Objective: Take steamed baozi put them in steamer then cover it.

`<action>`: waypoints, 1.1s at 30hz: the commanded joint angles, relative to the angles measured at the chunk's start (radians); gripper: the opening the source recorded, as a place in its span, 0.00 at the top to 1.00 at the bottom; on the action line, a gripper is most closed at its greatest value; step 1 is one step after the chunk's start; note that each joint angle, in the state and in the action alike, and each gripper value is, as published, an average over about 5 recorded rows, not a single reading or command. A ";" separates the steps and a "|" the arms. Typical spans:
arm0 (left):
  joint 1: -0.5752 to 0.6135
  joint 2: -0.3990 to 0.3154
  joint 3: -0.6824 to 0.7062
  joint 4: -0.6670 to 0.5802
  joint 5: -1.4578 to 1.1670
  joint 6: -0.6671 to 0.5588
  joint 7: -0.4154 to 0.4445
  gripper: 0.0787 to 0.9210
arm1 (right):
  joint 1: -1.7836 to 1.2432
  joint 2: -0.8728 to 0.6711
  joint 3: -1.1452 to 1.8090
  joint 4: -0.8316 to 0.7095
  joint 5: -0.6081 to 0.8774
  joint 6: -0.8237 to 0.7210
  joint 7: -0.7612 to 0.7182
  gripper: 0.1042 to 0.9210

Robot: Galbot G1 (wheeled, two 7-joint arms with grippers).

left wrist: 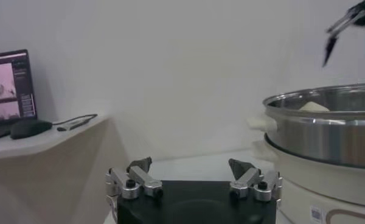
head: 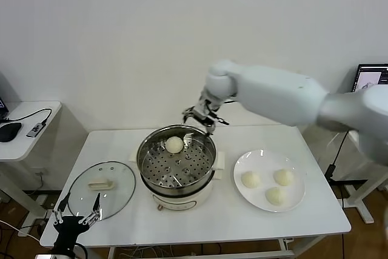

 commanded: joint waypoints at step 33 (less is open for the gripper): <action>-0.028 -0.002 -0.017 0.024 0.030 0.009 0.000 0.12 | -0.565 -0.251 0.272 -0.010 -0.146 -0.324 0.048 0.12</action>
